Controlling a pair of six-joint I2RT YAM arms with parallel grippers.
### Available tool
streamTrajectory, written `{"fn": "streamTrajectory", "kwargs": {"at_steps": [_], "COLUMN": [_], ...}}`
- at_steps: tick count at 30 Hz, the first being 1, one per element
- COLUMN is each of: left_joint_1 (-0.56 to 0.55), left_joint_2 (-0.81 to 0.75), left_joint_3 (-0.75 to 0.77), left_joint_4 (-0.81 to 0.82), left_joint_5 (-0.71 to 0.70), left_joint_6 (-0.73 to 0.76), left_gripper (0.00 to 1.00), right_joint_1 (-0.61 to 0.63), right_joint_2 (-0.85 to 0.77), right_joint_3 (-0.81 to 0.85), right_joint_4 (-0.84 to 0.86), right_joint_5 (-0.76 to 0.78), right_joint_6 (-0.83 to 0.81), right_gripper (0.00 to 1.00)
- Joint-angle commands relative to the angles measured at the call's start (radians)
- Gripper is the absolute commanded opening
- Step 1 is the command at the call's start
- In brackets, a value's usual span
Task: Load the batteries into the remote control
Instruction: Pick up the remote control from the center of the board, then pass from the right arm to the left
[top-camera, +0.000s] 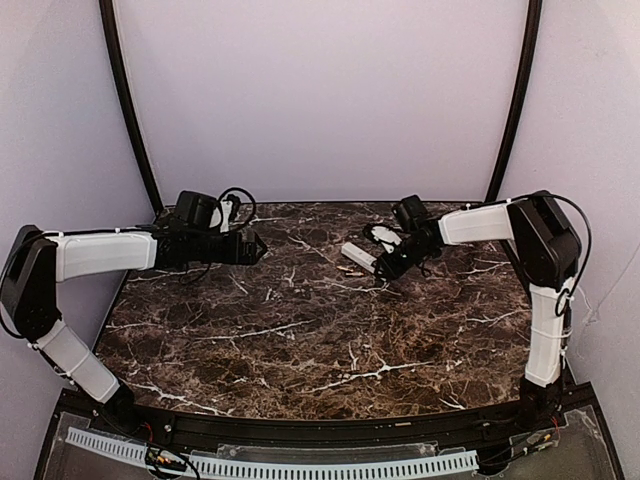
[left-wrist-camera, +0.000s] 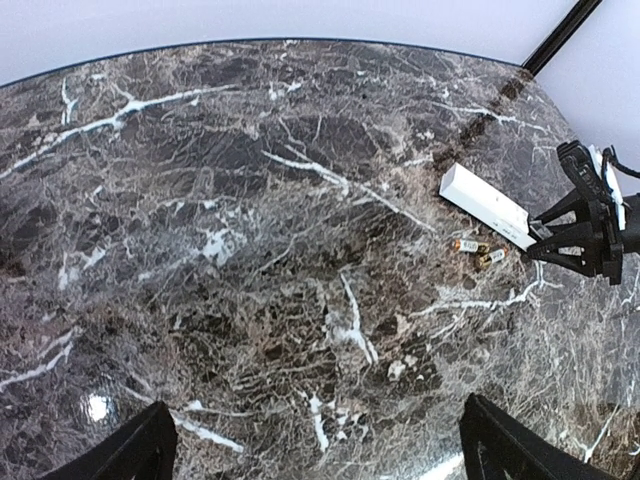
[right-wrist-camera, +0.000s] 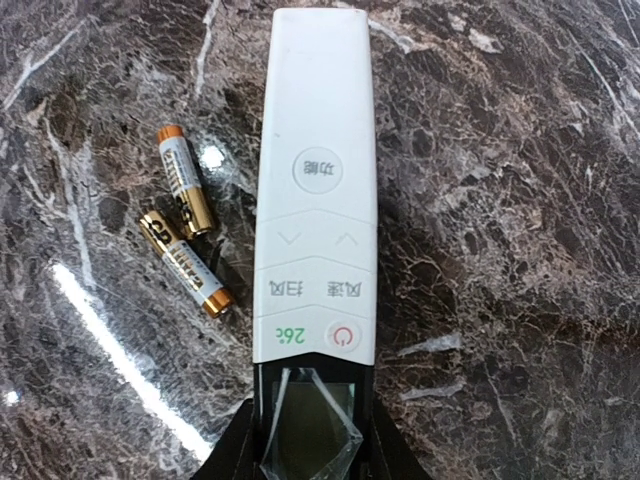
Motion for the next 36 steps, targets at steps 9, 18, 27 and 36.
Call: {"fn": "streamTrajectory", "kwargs": {"at_steps": [9,18,27,36], "left_joint_1": [-0.137,-0.484,-0.655,-0.703], "left_joint_2": [-0.139,-0.212,-0.232,-0.183], "left_joint_3": [-0.053,-0.142,-0.135,-0.064], "left_joint_4": [0.235,0.243,0.118,0.075], "left_joint_5": [-0.14,-0.416,-0.423,-0.406], "left_joint_6": [0.26,0.892,1.17,1.287], "left_gripper": [1.0,1.0,1.0,0.92], "right_joint_1": [-0.036,-0.02,0.075,0.149], "right_joint_2": [-0.305,-0.495,-0.576,-0.571], "right_joint_3": [0.094,-0.074,-0.194,-0.233], "right_joint_4": [-0.169,-0.25,-0.322,-0.343], "right_joint_5": [-0.232,-0.454,-0.596,-0.666], "right_joint_6": [0.124,0.221,0.278,0.288], "right_gripper": [0.04,0.03,0.02,0.01]}}
